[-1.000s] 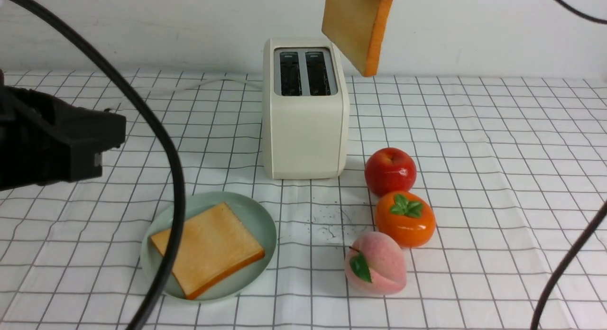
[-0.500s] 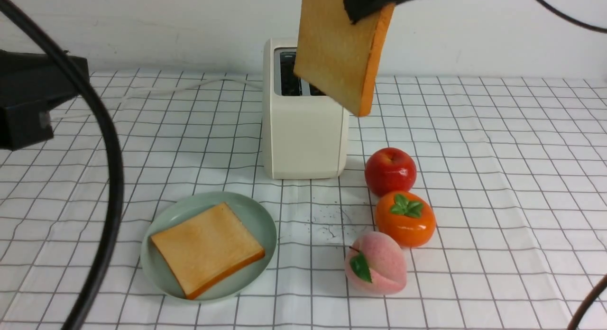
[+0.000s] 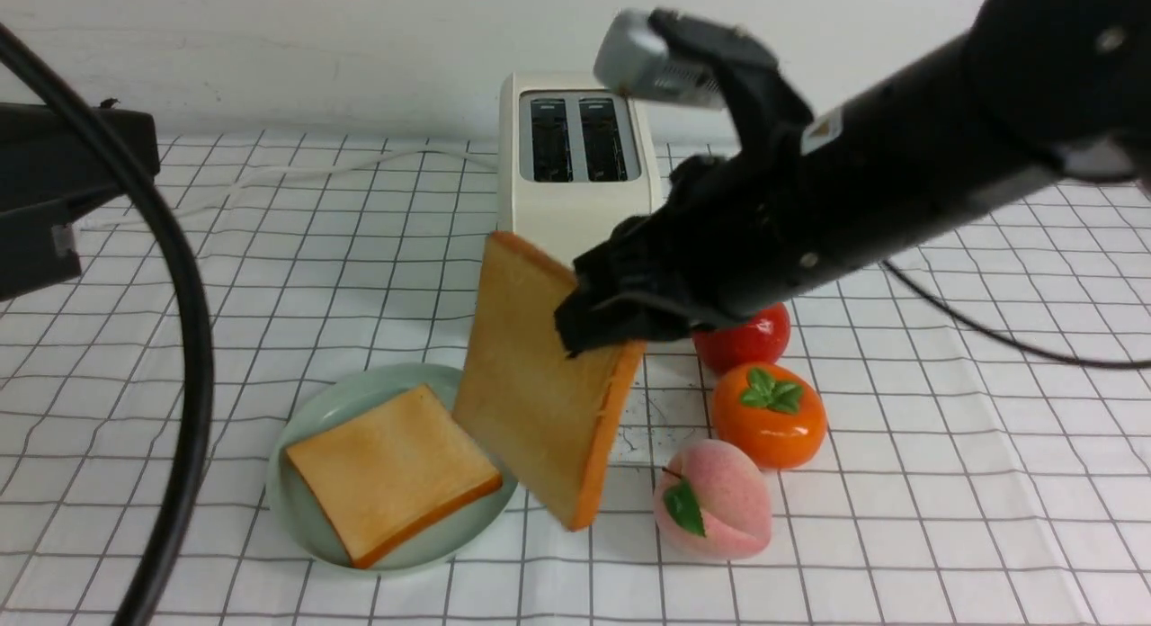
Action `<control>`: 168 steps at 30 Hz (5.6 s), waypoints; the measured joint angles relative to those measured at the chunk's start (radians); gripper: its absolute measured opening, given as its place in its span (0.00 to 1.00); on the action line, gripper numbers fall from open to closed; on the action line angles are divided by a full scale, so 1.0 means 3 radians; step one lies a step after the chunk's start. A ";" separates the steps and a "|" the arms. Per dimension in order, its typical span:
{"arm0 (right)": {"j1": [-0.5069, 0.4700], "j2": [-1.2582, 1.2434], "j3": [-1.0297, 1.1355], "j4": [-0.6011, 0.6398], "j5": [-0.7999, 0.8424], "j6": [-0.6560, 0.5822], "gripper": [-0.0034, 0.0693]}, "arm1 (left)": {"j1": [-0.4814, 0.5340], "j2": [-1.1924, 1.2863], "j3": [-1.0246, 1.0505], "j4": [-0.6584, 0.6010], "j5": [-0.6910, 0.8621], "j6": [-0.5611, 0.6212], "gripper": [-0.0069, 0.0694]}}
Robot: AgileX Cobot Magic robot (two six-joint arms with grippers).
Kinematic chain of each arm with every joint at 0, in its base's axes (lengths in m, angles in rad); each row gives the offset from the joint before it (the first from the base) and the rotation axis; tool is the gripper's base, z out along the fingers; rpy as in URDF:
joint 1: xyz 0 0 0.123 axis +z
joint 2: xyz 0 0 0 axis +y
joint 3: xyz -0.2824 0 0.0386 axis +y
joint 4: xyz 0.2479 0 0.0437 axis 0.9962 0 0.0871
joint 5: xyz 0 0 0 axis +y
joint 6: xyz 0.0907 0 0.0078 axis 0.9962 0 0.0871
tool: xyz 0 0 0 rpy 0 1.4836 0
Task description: Take toasted bread from bread machine on white checkered table place on plate.
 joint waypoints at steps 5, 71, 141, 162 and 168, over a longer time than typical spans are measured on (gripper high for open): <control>0.0004 0.0440 0.0059 0.1269 -0.0177 -0.0969 0.20 | 0.0000 0.0000 0.0000 0.0000 0.0000 0.0000 0.10; -0.0703 0.0527 -0.0026 0.0830 0.0008 -0.0877 0.51 | 0.0000 0.0000 0.0000 0.0314 0.1200 -0.0355 0.12; -0.1575 -0.4709 0.3832 -0.2552 -0.1083 0.1400 0.07 | 0.0000 -0.2499 0.3012 0.0301 -0.0670 -0.0586 0.07; -0.2001 -0.5310 0.4699 -0.2610 -0.1319 0.1311 0.07 | 0.0000 -0.2499 0.3016 0.0297 -0.0653 -0.0586 0.08; -0.2001 -0.5310 0.4699 -0.2610 -0.1315 0.1311 0.08 | 0.0000 -0.2499 0.3016 0.0297 -0.0653 -0.0586 0.09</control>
